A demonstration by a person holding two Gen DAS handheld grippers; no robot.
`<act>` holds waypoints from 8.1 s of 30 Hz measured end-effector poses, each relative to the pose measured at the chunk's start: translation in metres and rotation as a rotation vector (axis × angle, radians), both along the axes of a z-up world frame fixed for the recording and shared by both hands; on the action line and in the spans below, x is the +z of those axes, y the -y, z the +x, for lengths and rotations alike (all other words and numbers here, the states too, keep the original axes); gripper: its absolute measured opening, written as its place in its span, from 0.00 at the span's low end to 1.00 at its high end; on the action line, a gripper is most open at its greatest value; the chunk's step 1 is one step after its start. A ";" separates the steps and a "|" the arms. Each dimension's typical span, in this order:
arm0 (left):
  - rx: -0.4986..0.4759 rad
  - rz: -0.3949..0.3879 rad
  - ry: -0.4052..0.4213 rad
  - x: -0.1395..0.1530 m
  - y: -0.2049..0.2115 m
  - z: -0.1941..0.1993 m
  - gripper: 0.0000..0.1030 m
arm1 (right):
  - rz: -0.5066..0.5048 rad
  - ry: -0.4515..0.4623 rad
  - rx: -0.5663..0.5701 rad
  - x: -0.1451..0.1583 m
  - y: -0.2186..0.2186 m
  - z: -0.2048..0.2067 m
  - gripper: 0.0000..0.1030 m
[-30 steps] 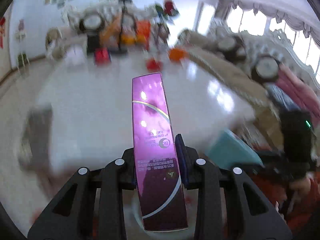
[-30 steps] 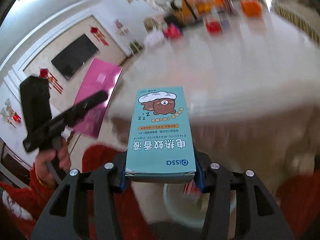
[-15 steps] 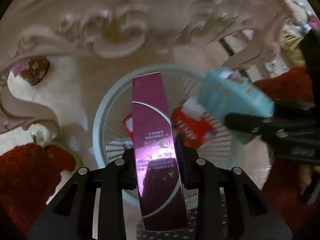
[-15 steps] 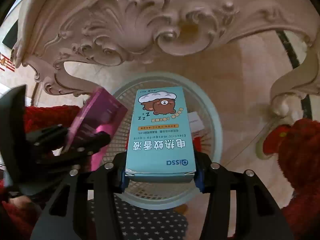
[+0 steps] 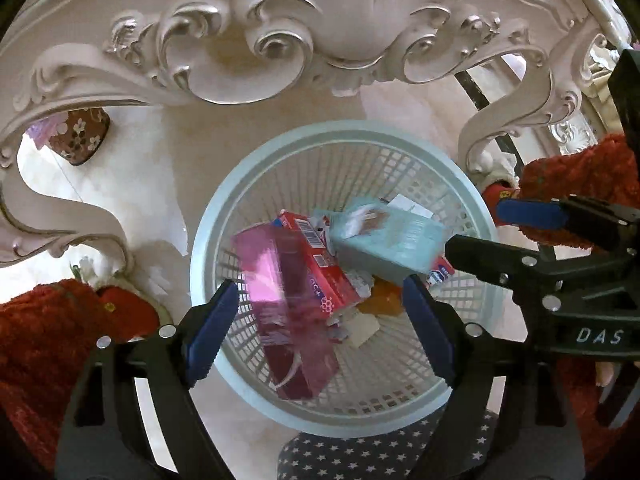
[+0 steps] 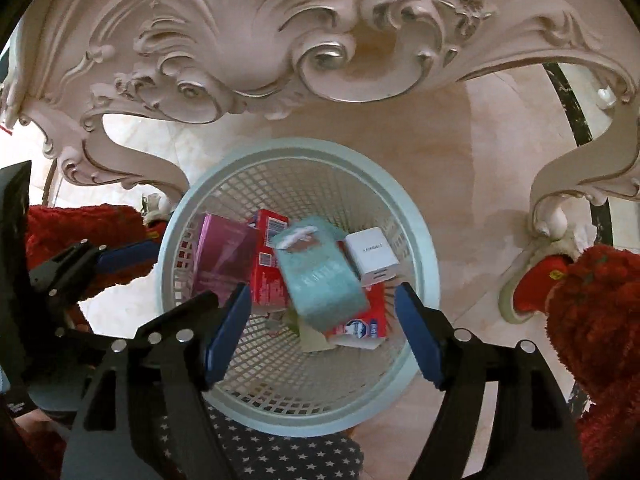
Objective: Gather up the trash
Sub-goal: 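Carry the teal and magenta boxes down over the wastebasket, then open both tools to drop the teal and magenta boxes in, then grasp the cream barcode box with the right tool while the left grasps the red snack bag, then carry the cream box and red snack bag down over the wastebasket, then open both tools to drop the cream box and red bag in, then grasp the white paper cup box with the right tool while the left grasps the red wrapper, then carry the white box and red wrapper down over the wastebasket, then open both tools to drop the white box and red wrapper in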
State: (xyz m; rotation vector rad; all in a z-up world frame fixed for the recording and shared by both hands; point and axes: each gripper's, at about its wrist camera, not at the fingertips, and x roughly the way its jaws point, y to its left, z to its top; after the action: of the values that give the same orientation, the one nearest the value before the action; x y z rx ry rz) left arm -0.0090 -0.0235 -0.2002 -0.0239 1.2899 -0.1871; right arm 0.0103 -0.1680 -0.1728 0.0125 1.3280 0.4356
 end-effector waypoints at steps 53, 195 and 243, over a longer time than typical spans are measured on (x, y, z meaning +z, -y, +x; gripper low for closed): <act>0.122 0.177 0.457 0.264 -0.164 0.466 0.86 | -0.032 0.590 0.282 0.230 -0.037 0.404 0.82; 0.088 -0.018 0.396 0.252 -0.066 0.394 0.43 | 0.088 0.439 0.047 0.237 -0.043 0.443 0.38; 0.062 -0.022 0.019 0.033 -0.034 -0.002 0.84 | 0.083 0.050 0.012 0.033 -0.010 0.005 0.80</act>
State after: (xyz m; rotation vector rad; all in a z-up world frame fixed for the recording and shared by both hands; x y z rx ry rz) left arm -0.0107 0.0109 -0.1675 -0.0805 1.2666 -0.1477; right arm 0.0156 -0.1582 -0.1398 0.0627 1.2608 0.4978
